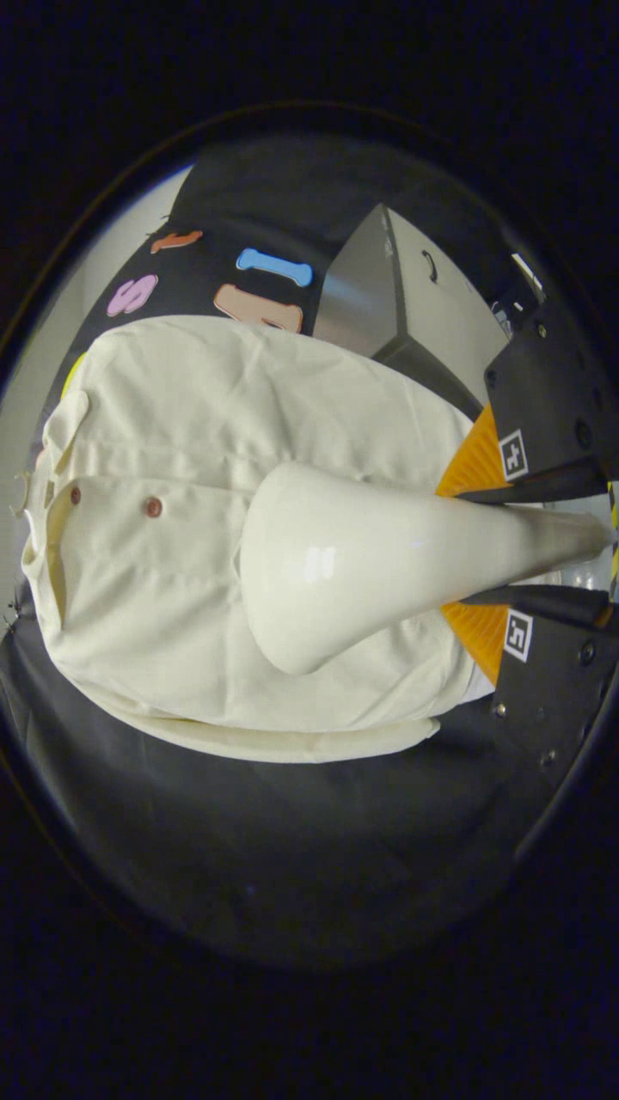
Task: Iron the clothes twice with a garment steamer, once on the left side and once on the right side.
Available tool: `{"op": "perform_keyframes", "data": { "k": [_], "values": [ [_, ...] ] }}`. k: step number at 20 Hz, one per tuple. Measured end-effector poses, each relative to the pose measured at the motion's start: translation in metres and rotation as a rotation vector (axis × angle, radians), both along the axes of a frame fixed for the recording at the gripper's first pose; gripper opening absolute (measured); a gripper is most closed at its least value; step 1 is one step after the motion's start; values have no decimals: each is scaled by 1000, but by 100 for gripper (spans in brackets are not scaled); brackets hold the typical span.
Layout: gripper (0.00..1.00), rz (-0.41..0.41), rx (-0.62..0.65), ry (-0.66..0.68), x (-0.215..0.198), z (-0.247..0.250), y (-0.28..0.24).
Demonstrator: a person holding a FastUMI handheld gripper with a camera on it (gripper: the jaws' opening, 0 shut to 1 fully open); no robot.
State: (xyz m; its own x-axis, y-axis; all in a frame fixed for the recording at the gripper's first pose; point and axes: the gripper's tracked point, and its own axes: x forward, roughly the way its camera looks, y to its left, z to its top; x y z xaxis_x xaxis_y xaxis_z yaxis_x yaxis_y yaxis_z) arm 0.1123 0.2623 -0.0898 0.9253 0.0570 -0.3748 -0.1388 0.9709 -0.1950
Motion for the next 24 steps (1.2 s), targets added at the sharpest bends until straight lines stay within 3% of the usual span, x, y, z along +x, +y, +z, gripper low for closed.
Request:
{"op": "perform_keyframes", "data": {
  "k": [14,24],
  "values": [
    [40,-68,114,-212,65,157,-90],
    [40,-107,131,-199,79,152,-92]
  ]
}}
